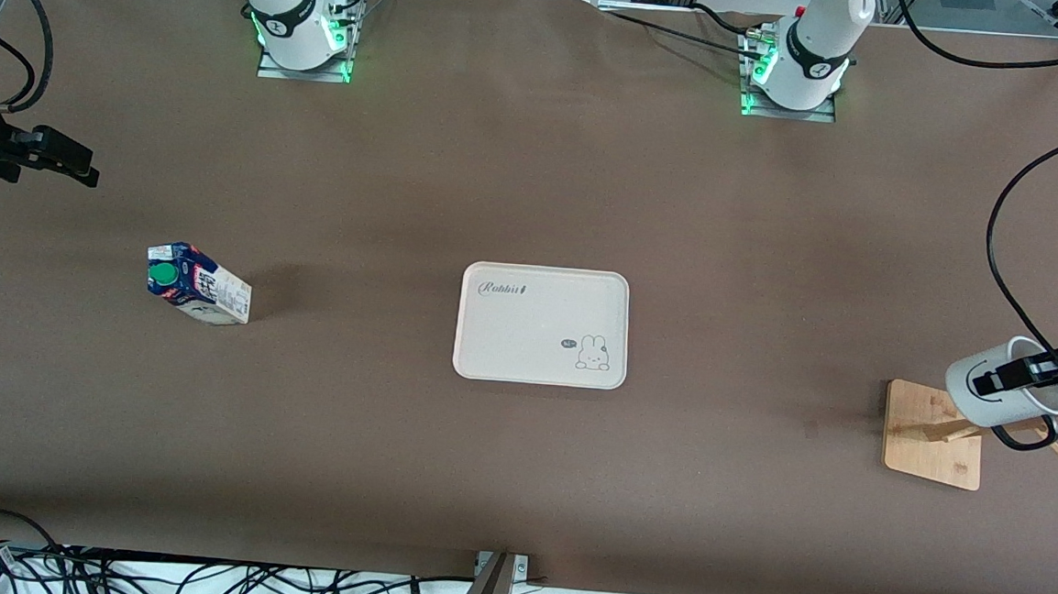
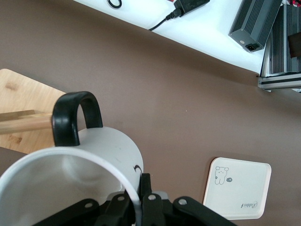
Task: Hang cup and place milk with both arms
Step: 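Lower the mug handle onto a peg of the mug tree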
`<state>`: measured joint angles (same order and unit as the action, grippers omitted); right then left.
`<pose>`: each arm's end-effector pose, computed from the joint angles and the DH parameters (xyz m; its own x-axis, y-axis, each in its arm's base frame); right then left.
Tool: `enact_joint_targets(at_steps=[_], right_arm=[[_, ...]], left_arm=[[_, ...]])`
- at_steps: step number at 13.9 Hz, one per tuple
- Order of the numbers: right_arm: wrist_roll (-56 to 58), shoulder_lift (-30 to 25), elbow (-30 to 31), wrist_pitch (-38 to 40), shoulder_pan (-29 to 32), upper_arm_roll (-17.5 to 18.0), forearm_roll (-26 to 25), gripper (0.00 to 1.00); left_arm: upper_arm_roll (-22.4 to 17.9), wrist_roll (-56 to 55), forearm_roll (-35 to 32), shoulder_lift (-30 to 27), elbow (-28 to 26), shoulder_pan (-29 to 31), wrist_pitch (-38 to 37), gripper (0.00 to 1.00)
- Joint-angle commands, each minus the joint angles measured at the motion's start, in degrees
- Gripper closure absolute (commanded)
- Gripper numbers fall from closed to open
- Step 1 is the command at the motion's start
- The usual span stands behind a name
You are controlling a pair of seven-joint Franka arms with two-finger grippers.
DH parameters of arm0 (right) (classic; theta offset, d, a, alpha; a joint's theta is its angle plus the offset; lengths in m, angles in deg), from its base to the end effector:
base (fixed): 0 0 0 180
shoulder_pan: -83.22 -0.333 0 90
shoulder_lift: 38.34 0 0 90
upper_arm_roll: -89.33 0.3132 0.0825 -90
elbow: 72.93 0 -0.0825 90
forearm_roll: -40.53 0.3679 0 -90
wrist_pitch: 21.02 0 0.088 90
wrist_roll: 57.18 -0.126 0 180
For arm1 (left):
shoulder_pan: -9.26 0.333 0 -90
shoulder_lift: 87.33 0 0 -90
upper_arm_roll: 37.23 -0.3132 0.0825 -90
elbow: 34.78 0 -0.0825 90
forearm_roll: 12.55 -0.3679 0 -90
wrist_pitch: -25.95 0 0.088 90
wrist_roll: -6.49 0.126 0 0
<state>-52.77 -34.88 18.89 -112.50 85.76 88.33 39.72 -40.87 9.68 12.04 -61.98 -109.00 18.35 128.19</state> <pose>0.5535 -0.0357 0.5574 0.9976 0.0156 -0.0672 0.0163 -0.9998 0.0100 0.6748 0.0993 0.4878 0.9670 0.2492 0.0522 0.2110 -0.8992 0.3832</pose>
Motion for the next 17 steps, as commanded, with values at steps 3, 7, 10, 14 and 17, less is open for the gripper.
enact_joint_targets(at_steps=[3, 7, 10, 14, 17], right_arm=[[-0.7, 0.2, -0.6, 0.7, 1.1, 1.1, -0.1, 0.00], [-0.7, 0.3, -0.6, 0.5, 1.1, 1.1, -0.1, 0.00], [-0.8, 0.8, -0.6, 0.4, 1.1, 1.1, -0.1, 0.00], [-0.8, 0.8, -0.6, 0.2, 1.1, 1.1, -0.1, 0.00], [-0.7, 0.8, -0.7, 0.1, 1.1, 1.1, -0.1, 0.00]], left_arm=[[-0.3, 2.9, 3.9, 2.3, 3.0, 1.6, -0.8, 1.00], [-1.0, 6.1, 4.0, 2.4, 2.8, 1.6, -0.8, 1.00], [-1.1, 6.5, 4.1, 2.3, 2.5, 2.6, -1.3, 1.00], [-1.2, 9.7, 4.1, 2.4, 2.3, 3.0, -1.4, 1.00], [-1.2, 15.3, 4.1, 2.4, 0.5, 3.6, -1.0, 1.00]])
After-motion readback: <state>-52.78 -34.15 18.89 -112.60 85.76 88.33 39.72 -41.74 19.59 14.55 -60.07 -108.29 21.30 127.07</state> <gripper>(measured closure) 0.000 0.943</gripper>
